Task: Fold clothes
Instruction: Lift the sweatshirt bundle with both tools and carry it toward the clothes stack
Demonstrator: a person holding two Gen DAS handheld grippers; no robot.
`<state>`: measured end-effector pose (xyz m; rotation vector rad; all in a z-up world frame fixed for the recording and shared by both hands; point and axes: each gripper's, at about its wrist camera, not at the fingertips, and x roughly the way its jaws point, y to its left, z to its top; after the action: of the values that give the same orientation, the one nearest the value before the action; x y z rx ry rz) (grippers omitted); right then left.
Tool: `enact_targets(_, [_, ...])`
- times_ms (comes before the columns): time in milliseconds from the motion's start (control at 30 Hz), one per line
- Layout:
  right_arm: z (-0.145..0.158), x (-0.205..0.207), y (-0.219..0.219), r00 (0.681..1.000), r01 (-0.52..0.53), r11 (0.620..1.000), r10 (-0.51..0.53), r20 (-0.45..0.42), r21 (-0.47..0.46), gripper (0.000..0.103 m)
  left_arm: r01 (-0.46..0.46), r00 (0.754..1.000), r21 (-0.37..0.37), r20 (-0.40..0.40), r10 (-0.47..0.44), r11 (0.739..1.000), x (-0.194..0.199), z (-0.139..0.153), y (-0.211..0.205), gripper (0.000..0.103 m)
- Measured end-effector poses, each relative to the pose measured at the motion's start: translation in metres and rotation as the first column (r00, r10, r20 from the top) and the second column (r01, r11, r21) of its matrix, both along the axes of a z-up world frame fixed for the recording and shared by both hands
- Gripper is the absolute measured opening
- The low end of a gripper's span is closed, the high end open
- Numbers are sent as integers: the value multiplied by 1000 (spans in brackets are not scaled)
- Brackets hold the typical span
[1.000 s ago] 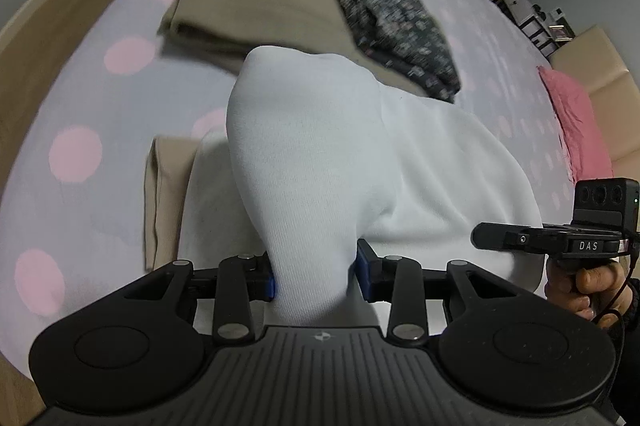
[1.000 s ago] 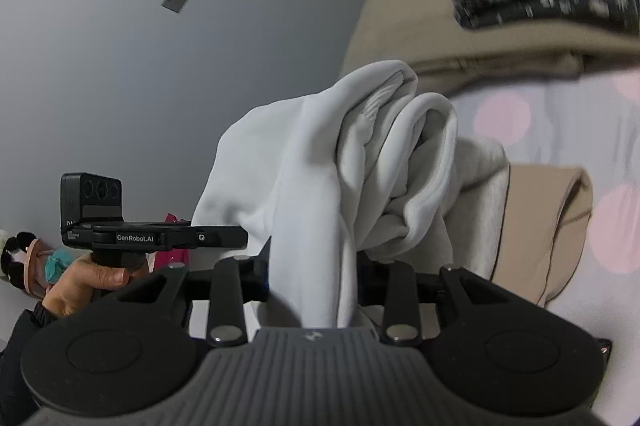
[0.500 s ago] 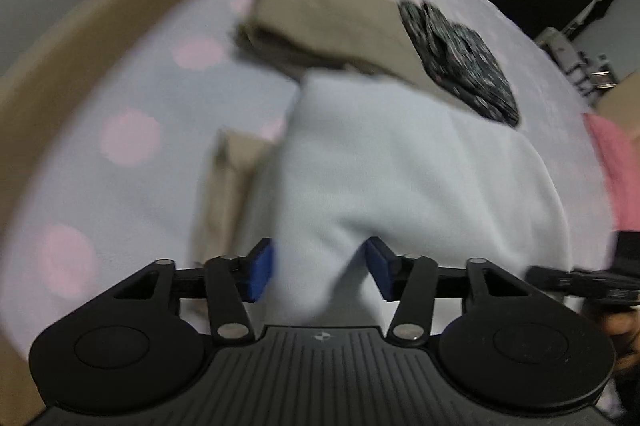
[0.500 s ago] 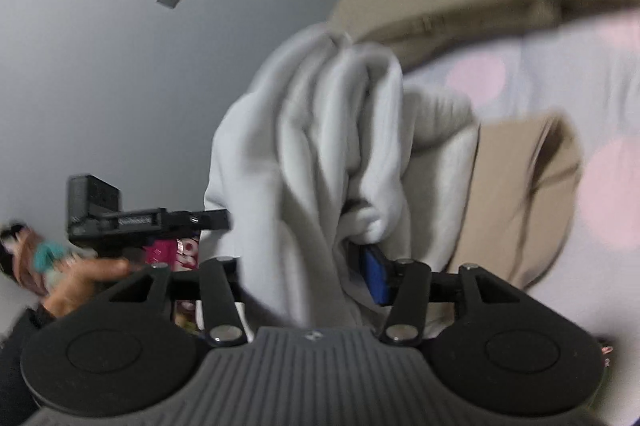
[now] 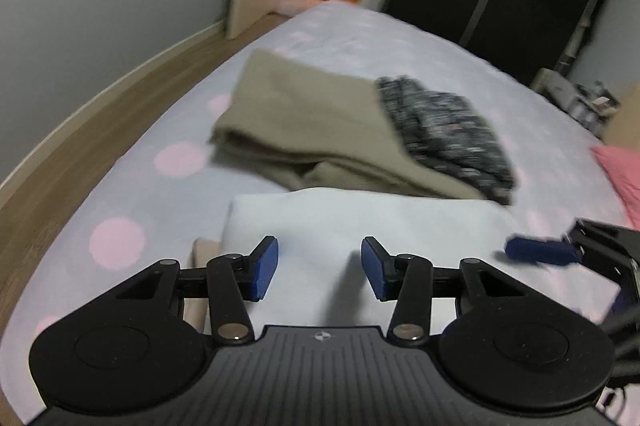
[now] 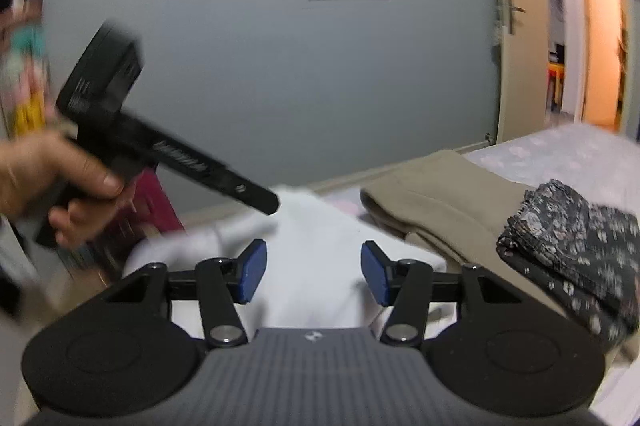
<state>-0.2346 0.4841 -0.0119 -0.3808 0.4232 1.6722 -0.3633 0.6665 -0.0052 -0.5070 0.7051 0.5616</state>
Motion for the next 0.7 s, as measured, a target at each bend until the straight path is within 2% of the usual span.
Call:
enact_targets(67, [-20, 3, 9, 998, -25, 999, 27, 65, -30, 54, -56, 998, 2, -12, 56, 998, 5, -15, 8, 45])
enact_targets(133, [-31, 10, 5, 992, -58, 998, 59, 109, -12, 54, -86, 996, -5, 3, 86, 996, 5, -22, 14, 47])
enact_targets(200, [-35, 21, 0, 991, -73, 997, 74, 109, -11, 54, -74, 997, 14, -24, 75, 997, 11, -25, 14, 51])
enact_targets(267, [-36, 30, -7, 989, -78, 997, 80, 127, -16, 54, -63, 996, 28, -61, 64, 998, 17, -28, 15, 61])
enact_targets(367, [-37, 27, -23, 983, -85, 995, 91, 157, -43, 54, -62, 995, 8, -74, 62, 998, 21, -34, 18, 64])
enact_targets(433, [-34, 23, -35, 982, -83, 995, 92, 162, -59, 54, -57, 996, 19, -71, 58, 998, 17, -27, 14, 60])
enact_targets(500, [-28, 23, -41, 986, -63, 996, 72, 152, -66, 56, -41, 998, 42, -47, 43, 998, 5, -15, 4, 47])
enact_targets(533, [-23, 21, -45, 986, -59, 997, 67, 151, -56, 55, -33, 999, 53, -35, 35, 998, -1, -10, 0, 38])
enact_targets(633, [-6, 6, -62, 981, -78, 997, 74, 182, 14, 55, 33, 999, 133, 8, -34, 991, -27, 6, -30, 35])
enact_targets(700, [-1, -11, -74, 964, -152, 987, 137, 228, 50, 56, 84, 996, 202, -23, -81, 976, -41, 5, -53, 35])
